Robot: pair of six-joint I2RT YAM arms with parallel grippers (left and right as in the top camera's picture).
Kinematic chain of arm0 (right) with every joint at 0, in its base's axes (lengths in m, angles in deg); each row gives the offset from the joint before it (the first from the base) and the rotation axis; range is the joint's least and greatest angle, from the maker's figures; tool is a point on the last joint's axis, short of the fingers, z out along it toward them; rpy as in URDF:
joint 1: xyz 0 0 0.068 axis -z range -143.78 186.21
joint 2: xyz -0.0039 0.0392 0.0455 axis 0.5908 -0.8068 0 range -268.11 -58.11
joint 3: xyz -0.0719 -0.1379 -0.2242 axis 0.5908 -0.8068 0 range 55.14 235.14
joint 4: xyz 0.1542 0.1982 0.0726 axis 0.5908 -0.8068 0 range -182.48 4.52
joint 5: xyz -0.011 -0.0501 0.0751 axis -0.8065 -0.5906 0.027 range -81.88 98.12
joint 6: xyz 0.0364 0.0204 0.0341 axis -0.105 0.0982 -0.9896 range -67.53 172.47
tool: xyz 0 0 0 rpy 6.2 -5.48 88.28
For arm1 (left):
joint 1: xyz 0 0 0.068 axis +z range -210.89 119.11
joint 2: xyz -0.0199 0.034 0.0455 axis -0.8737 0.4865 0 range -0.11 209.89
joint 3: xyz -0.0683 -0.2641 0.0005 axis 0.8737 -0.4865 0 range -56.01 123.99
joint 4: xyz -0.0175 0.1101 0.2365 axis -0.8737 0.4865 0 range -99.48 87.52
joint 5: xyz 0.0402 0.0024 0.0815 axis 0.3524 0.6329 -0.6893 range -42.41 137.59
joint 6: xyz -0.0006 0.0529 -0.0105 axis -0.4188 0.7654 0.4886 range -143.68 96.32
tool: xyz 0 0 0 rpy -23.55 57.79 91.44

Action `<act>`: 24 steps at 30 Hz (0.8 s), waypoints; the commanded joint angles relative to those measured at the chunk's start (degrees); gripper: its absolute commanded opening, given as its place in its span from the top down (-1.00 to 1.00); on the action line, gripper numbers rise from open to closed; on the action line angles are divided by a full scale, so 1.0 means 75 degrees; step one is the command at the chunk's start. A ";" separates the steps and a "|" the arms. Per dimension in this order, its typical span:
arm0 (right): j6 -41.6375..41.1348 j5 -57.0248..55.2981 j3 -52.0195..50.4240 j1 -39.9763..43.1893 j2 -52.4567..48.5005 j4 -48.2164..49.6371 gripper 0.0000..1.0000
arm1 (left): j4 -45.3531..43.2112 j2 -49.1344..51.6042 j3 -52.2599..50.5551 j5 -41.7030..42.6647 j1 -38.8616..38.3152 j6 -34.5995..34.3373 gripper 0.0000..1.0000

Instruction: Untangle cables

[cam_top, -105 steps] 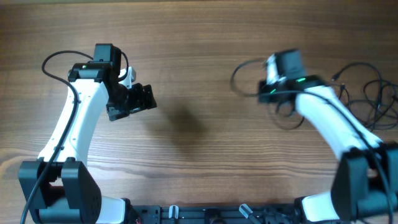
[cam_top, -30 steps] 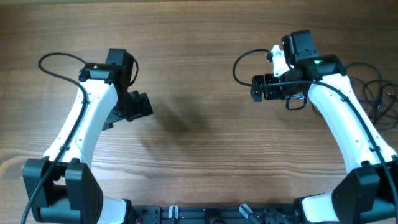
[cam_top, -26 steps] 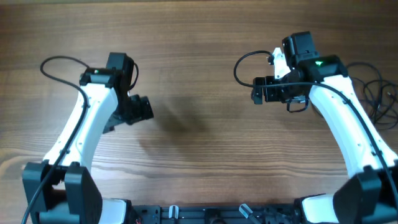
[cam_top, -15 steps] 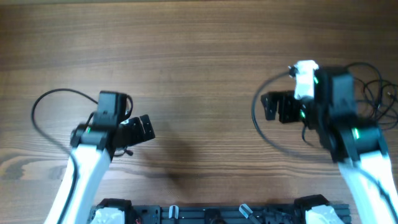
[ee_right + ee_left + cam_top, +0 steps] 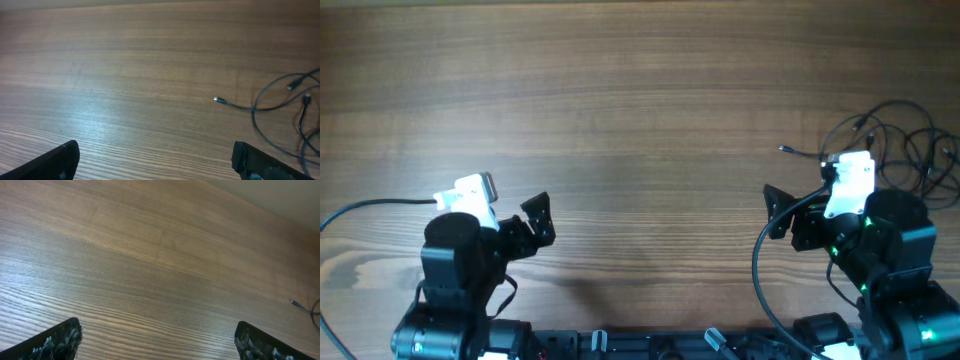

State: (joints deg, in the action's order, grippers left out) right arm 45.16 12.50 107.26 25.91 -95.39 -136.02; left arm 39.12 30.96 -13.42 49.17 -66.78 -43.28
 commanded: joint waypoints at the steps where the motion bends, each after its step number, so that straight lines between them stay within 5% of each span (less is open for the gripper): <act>1: -0.0041 -0.0187 -0.0067 0.0006 -0.0073 -0.0012 -1.00 | 0.0137 -0.0041 -0.0064 -0.0047 0.0015 0.0154 -1.00; 24: -0.0044 -0.0187 -0.0152 0.0006 -0.0956 -0.0009 -1.00 | 0.0731 -0.0035 -0.0064 -0.0050 0.0015 0.0154 -1.00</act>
State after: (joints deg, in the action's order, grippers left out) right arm 45.16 12.09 106.75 25.91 -104.02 -136.02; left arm 44.54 30.79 -13.44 49.17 -66.78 -43.25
